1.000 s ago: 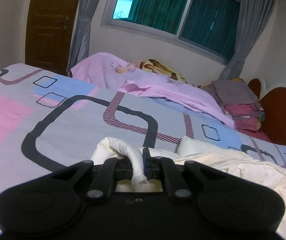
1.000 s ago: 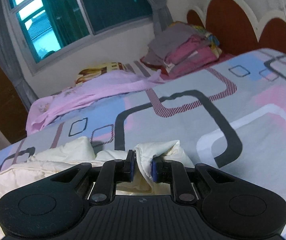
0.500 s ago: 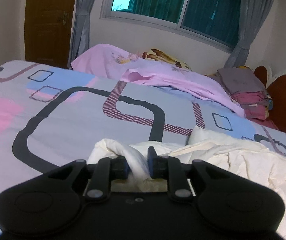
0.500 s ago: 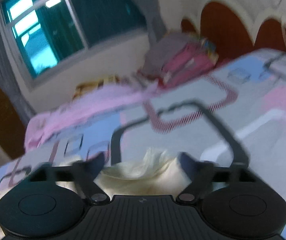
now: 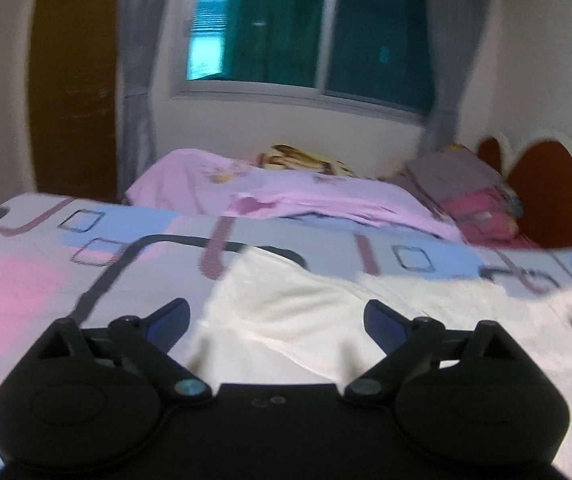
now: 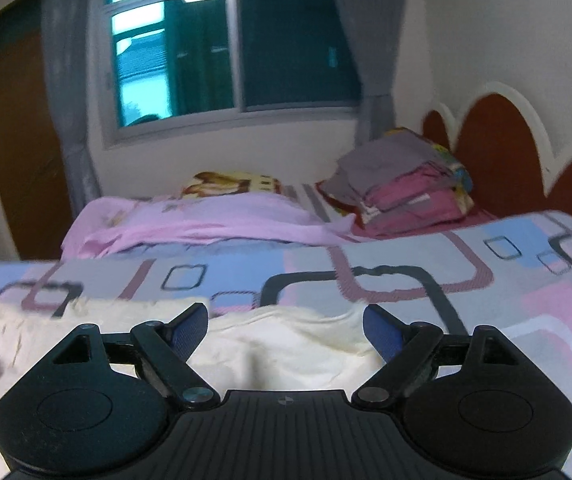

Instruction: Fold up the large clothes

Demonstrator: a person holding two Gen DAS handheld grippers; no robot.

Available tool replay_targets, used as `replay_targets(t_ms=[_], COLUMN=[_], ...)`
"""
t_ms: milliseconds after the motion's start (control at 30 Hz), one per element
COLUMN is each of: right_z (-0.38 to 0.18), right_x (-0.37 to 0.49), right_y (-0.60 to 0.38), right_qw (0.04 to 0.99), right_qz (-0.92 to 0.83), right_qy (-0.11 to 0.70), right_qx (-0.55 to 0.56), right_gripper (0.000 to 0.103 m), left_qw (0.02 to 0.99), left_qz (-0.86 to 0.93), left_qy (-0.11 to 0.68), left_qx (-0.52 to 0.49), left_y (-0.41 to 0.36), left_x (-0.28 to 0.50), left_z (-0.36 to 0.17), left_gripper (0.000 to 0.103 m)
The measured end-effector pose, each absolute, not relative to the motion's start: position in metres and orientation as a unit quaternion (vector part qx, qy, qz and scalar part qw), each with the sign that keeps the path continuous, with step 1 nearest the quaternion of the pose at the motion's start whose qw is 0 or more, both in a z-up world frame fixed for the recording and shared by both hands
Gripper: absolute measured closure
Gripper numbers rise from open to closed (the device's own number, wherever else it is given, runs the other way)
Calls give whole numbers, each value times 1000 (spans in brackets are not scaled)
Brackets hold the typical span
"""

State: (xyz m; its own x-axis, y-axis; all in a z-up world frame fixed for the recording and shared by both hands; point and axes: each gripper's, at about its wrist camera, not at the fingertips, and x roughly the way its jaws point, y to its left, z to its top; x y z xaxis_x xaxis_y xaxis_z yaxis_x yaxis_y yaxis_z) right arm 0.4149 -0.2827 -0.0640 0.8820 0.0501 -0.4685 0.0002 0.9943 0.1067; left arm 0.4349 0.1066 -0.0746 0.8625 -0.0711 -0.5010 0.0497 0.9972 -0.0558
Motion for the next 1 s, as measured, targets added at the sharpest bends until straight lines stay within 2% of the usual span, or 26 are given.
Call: replay_targets(t_ms=[33,67,167,300,533,833,1000], right_z=[-67,-71,-79,-87,-103,-162,-182], right_x=[416,417,422,431,458,483,500], right_y=[-274,-266,-245,-228,-229,-255,-269], right_qw=[968,967,966,964,964,959,957], right_qz=[22,30,44,52,24,-18,-18], right_qy=[246,249,252,258,266,277,289], right_qx=[44,39,26,22,-5,-56,-8], right_gripper=[32,35,37,39,40,39,37], left_qw=[964,963,961,961,965,966,964], left_qz=[-39,-47,-62,-67,-7,26,32], left_qy=[262,264,269,270,261,254,263], left_qx=[-11,-4,-4,6,31,38,5], left_y=[99,90,68,48,55,68,74], left_x=[434,435,441,448,472,483,496], left_z=[-77,-79,-86,-94,-115,-157,-168], left_gripper=[11,13,19,21,23,21,19])
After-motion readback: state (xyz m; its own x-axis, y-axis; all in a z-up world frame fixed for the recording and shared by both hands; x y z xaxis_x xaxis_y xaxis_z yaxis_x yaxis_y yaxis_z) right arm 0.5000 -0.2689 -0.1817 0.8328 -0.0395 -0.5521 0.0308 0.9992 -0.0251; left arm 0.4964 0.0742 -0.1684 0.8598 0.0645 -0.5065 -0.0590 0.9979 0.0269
